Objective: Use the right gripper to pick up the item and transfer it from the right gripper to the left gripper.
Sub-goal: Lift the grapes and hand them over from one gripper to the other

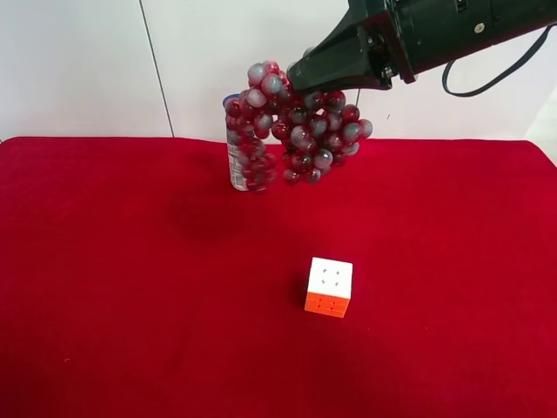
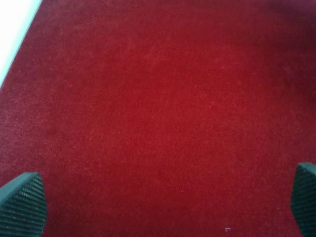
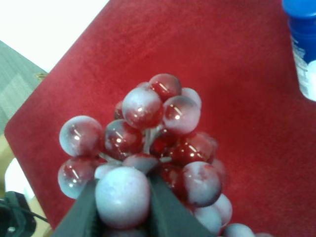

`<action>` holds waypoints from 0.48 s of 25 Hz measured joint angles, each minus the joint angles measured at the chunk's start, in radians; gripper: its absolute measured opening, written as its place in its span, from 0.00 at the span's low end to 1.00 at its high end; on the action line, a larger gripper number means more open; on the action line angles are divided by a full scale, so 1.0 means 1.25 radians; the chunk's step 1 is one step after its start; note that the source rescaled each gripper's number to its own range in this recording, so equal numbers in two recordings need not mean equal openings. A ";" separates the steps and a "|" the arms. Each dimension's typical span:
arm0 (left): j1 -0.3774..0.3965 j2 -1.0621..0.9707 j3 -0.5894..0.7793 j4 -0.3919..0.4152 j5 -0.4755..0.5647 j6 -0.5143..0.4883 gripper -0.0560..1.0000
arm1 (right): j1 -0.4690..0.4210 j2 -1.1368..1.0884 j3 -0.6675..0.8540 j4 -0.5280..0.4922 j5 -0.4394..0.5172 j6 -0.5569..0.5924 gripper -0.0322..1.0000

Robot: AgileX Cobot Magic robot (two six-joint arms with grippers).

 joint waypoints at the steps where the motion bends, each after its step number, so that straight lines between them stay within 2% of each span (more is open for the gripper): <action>1: 0.000 0.000 0.000 0.000 0.000 0.001 1.00 | 0.000 0.000 0.000 -0.001 -0.001 0.000 0.05; 4: 0.000 0.000 0.000 -0.017 0.000 0.038 1.00 | 0.000 0.000 0.000 -0.002 -0.003 0.000 0.05; 9: -0.002 0.063 -0.004 -0.087 -0.002 0.135 1.00 | 0.000 0.000 0.000 -0.002 -0.006 -0.003 0.05; 12: -0.002 0.118 -0.031 -0.137 -0.038 0.185 1.00 | 0.000 0.000 0.000 -0.002 -0.006 -0.003 0.05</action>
